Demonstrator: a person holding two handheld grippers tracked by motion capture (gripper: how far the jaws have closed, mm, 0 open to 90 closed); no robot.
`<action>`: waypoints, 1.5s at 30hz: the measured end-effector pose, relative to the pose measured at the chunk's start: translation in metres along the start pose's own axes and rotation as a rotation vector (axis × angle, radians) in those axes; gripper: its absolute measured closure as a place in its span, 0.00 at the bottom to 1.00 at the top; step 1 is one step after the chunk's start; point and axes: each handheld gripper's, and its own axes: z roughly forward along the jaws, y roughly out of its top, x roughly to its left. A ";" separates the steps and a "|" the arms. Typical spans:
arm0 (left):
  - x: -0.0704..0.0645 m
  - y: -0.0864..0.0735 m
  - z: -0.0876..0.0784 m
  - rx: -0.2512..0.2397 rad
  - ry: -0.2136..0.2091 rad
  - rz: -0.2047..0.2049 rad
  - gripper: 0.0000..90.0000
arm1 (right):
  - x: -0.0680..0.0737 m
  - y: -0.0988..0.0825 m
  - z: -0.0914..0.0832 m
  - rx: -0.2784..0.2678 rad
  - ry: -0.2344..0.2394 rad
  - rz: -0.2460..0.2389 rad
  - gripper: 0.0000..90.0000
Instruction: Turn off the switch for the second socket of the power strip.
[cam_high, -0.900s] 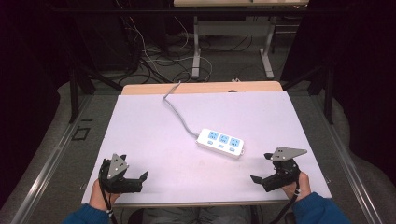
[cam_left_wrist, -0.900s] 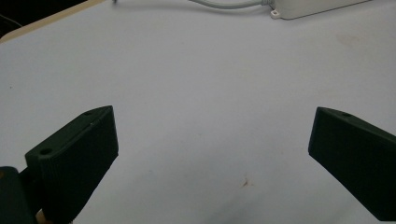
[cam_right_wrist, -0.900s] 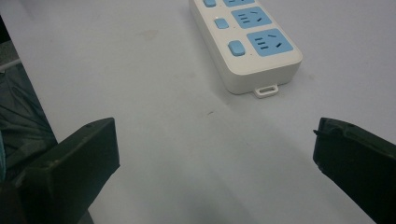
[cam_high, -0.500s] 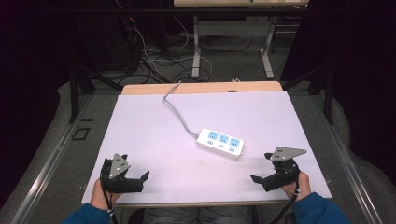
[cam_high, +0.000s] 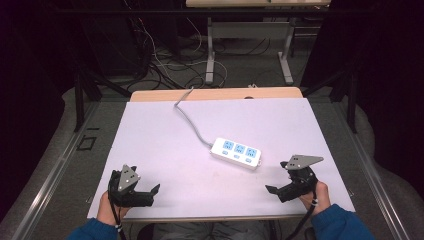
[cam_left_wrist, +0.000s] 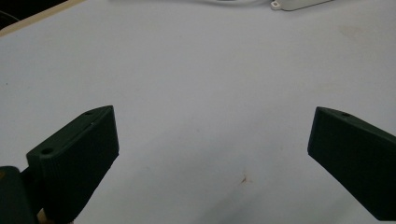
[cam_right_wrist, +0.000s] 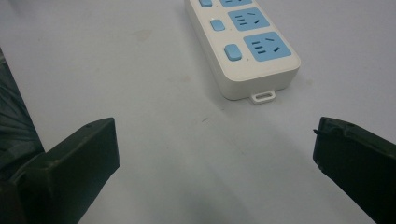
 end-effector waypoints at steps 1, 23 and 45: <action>0.000 0.000 0.000 0.002 0.001 0.004 0.01 | 0.001 0.001 0.001 -0.001 0.004 0.004 0.00; -0.001 0.000 0.000 0.006 0.004 0.000 0.01 | 0.000 0.021 0.018 0.025 -0.017 -0.042 0.00; -0.001 -0.001 0.001 0.008 0.008 0.004 0.01 | -0.013 0.039 0.036 0.052 -0.036 -0.048 0.00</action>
